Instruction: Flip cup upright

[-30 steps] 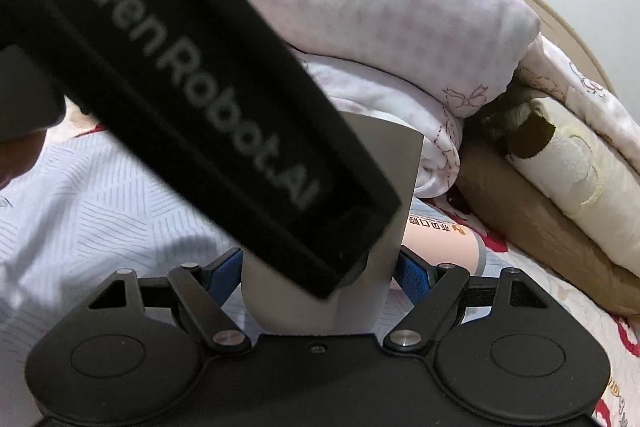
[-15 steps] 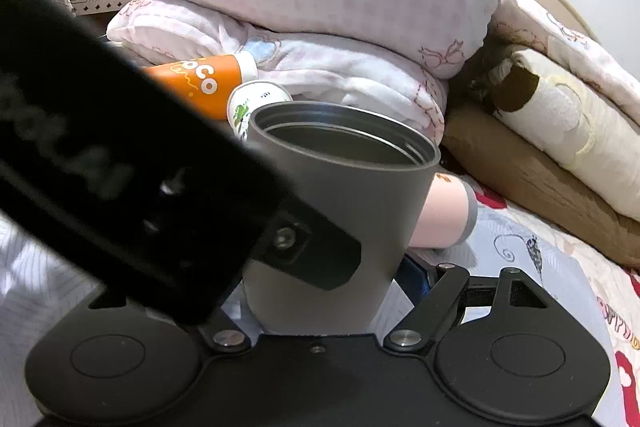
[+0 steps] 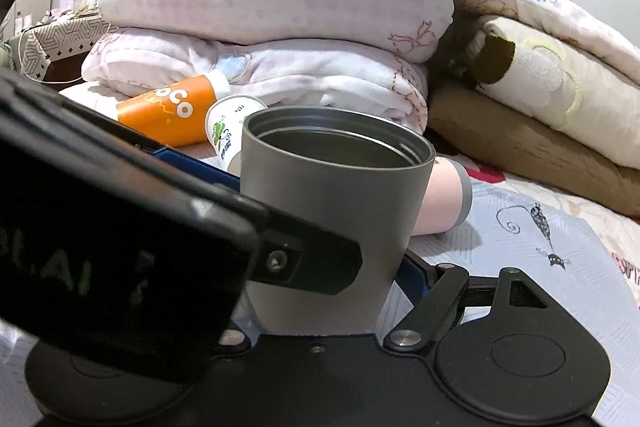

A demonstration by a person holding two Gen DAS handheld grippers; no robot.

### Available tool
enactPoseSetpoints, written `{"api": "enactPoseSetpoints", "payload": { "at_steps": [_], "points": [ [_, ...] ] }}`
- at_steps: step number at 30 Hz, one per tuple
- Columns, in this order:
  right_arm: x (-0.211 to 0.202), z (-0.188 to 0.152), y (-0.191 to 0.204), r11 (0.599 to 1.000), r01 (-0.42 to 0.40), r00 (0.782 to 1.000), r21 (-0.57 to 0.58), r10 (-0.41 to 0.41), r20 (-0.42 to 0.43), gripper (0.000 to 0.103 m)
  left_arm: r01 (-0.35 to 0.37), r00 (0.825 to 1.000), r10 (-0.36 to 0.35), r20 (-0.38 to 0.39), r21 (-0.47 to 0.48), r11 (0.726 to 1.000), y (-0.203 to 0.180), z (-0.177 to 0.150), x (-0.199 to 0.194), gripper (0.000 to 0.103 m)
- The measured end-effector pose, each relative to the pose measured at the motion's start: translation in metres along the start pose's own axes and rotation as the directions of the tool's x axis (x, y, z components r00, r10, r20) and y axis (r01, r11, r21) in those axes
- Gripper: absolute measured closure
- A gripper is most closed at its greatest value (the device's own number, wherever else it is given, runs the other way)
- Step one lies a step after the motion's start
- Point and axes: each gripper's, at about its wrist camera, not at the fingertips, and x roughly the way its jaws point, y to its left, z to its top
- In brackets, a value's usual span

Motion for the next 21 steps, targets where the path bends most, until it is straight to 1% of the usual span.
{"api": "enactPoseSetpoints", "payload": {
  "at_steps": [3,6,8,10,12,14,15,18,21],
  "points": [
    [-0.002,-0.002,0.0,1.0,0.003,1.0,0.006,-0.003,-0.009,0.019,0.005,1.0,-0.006,-0.028,-0.045,0.999,0.002,0.0,0.002,0.035],
    [0.0,-0.001,-0.002,1.0,0.0,0.999,0.026,0.001,-0.045,0.018,-0.004,1.0,0.003,-0.019,-0.077,0.997,0.004,-0.004,0.001,0.034],
    [-0.003,-0.003,-0.002,0.999,0.013,0.998,0.047,-0.01,-0.06,0.016,-0.032,0.999,0.03,-0.025,-0.072,0.997,0.002,-0.007,-0.001,0.034],
    [-0.006,-0.004,-0.002,0.998,0.015,0.997,0.069,-0.01,-0.07,0.015,-0.07,0.997,0.067,-0.044,-0.054,0.996,-0.003,-0.009,-0.003,0.034],
    [-0.012,-0.005,-0.002,0.996,0.021,0.997,0.085,-0.015,-0.078,0.014,-0.064,0.995,0.06,-0.075,-0.062,0.996,-0.005,-0.01,-0.006,0.032],
    [-0.015,-0.005,0.0,0.995,0.044,0.993,0.093,-0.033,-0.117,0.014,-0.06,0.993,0.05,-0.105,-0.089,0.994,-0.005,-0.01,-0.01,0.031],
    [-0.019,-0.006,0.0,0.994,0.041,0.992,0.106,-0.027,-0.126,0.014,-0.072,0.992,0.061,-0.113,-0.097,0.993,-0.006,-0.011,-0.013,0.031],
    [-0.03,-0.007,0.0,0.989,0.028,0.991,0.146,-0.008,-0.136,0.014,-0.145,0.983,0.13,-0.126,-0.112,0.983,-0.009,-0.013,-0.023,0.031],
    [-0.042,-0.006,0.001,0.986,0.027,0.989,0.162,-0.003,-0.145,0.014,-0.182,0.978,0.165,-0.13,-0.133,0.974,-0.01,-0.012,-0.035,0.031]
  ]
}}
